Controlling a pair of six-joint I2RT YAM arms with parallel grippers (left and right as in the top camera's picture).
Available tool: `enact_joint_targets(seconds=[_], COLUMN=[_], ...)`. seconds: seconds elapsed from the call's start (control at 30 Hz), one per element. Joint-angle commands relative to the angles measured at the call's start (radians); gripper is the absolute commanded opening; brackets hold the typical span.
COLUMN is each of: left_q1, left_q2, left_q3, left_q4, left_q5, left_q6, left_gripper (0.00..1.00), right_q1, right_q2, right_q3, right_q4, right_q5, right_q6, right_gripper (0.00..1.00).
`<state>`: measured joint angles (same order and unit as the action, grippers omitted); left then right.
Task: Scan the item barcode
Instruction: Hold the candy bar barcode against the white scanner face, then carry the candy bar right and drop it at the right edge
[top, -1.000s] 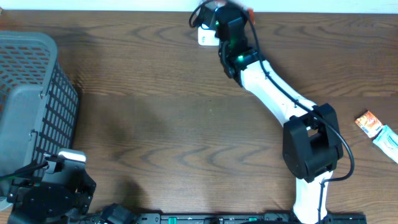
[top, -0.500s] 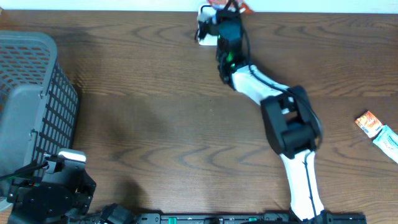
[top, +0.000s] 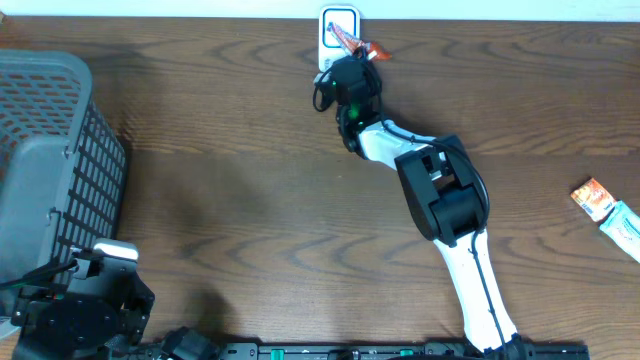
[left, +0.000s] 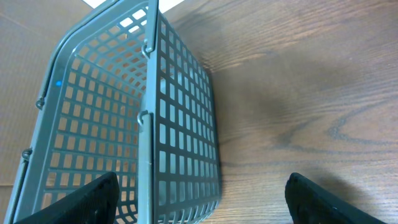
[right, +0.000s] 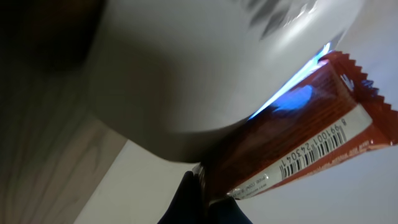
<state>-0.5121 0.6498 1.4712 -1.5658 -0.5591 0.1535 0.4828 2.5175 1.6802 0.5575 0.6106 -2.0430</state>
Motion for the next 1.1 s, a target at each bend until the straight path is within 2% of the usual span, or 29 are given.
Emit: enact_joint_targets(seconds=[0.0,0.23,0.33,0.47,0.6,0.77,0.97,1.07], left_q1=[0.003,0.003,0.003,0.003,0.003,0.003,0.003,0.003], left_q2=[-0.005,-0.005,-0.005,-0.005,-0.005,-0.005,-0.005,-0.005], left_q3=[0.005,0.005,0.005,0.005,0.005,0.005,0.005,0.005], left_q4=[0.000,0.000,0.000,0.000,0.000,0.000,0.000,0.000], left_q5=[-0.006,-0.006,-0.006,-0.006,-0.006,-0.006,-0.006,-0.006], left_q6=[-0.010,-0.010,-0.010,-0.010,-0.010,-0.010,-0.010,-0.010], left_gripper=[0.86,0.86,0.86,0.86,0.86,0.86,0.86,0.86], right_q1=[0.022,0.049,0.058,0.062,0.062,0.061,0.006,-0.065], right_q2=[-0.002,-0.002,-0.002,-0.016,-0.101,-0.296,-0.533,-0.615], right_q3=[0.005,0.003,-0.009,-0.022,-0.036,-0.043,-0.043,-0.043], right_q4=[-0.018,-0.218,-0.229,-0.232,-0.297,-0.456,-0.857,-0.995], right_q5=[0.003,0.005,-0.002,-0.002,0.010,0.063,0.147,0.162], right_q6=[-0.098,-0.090,-0.052,0.072,0.164,0.448,0.789,0.922], right_gripper=[0.01,0.01,0.01,0.01,0.01,0.01,0.01,0.01])
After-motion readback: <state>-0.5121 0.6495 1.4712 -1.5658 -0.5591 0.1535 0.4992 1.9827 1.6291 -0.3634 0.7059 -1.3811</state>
